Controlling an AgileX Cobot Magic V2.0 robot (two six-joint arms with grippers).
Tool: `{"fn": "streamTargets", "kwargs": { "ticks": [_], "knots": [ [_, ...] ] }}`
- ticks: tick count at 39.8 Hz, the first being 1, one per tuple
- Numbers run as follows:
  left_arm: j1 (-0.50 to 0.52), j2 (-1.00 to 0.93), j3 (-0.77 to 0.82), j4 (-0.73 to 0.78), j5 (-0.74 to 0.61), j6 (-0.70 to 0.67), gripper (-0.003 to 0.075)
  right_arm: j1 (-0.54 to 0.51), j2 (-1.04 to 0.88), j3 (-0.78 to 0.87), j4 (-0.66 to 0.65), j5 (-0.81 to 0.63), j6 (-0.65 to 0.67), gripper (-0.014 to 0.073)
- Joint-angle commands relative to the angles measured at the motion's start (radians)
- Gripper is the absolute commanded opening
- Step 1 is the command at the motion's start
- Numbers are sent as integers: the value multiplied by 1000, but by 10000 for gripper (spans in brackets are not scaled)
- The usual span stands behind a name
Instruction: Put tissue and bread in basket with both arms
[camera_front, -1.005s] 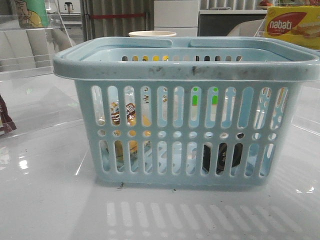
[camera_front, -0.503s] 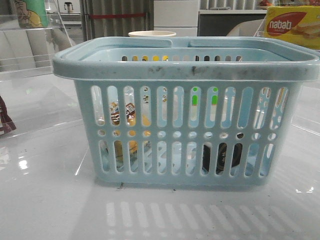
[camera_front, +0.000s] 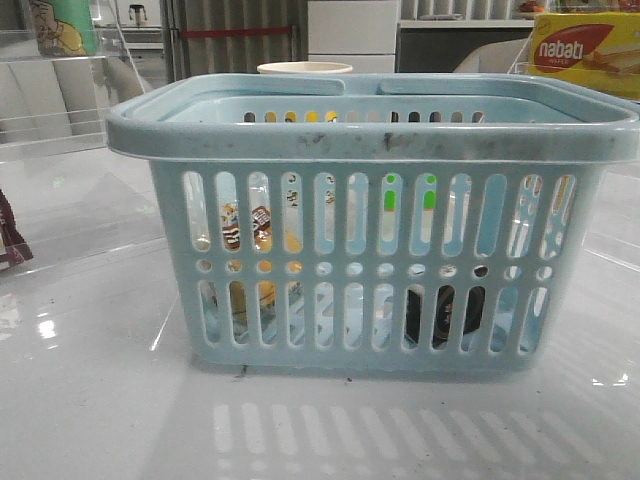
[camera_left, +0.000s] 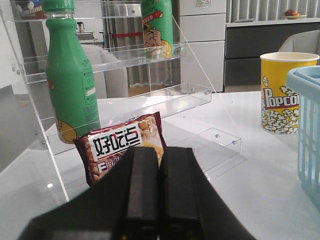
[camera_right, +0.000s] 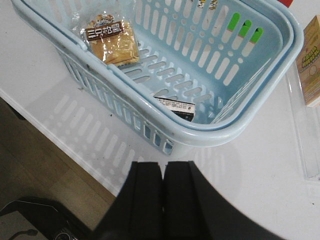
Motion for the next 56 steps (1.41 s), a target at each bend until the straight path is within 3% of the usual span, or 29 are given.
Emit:
{"fn": "streamTargets", "kwargs": {
  "ticks": [1, 30, 37, 47, 56],
  "knots": [
    [-7, -20, 0, -6, -87, -1, 91, -2, 2, -25, -11, -64, -4, 57],
    [-7, -18, 0, -6, -87, -1, 91, 0, -15, -6, -14, -82, -4, 57],
    [-7, -18, 0, -6, -87, -1, 91, -131, -119, 135, -23, -252, -4, 57],
    [-7, -18, 0, -6, -87, -1, 91, -364, -386, 464, -23, -581, -4, 57],
    [-7, -18, 0, -6, -87, -1, 91, -501, -602, 733, -23, -717, -4, 57]
  ]
}}
